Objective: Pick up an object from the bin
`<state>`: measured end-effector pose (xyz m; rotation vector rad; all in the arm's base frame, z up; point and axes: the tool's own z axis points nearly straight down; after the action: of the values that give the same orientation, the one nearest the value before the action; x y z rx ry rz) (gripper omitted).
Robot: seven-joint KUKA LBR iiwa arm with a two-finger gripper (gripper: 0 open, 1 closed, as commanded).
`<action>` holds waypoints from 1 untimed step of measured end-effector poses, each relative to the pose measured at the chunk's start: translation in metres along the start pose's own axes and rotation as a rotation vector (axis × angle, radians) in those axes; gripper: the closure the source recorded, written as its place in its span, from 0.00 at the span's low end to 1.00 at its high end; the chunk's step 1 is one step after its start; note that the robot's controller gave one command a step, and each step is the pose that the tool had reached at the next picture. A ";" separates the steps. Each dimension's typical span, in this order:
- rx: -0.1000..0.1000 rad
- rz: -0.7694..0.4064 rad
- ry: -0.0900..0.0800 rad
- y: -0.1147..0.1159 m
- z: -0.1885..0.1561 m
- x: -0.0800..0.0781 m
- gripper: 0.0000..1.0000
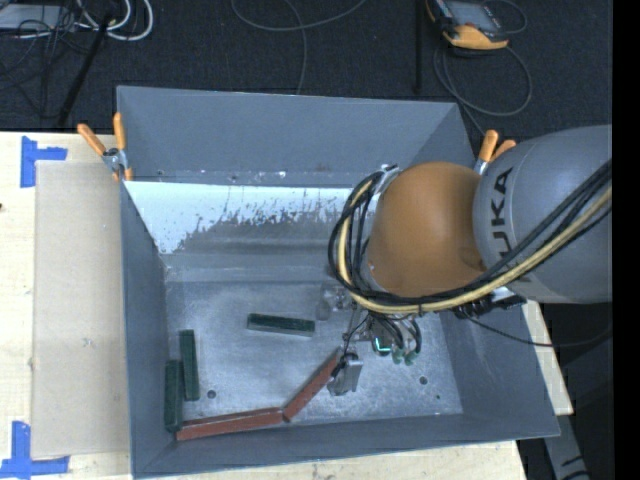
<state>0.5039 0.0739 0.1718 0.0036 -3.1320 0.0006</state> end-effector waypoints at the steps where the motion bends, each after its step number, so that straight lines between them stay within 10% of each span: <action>1: 0.001 -0.411 -0.010 0.003 0.103 0.008 0.00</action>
Offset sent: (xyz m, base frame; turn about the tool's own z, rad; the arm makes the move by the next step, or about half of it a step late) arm -0.0094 0.0025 -0.1018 -0.4119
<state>0.4948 0.0771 0.0693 0.6448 -3.0753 -0.0006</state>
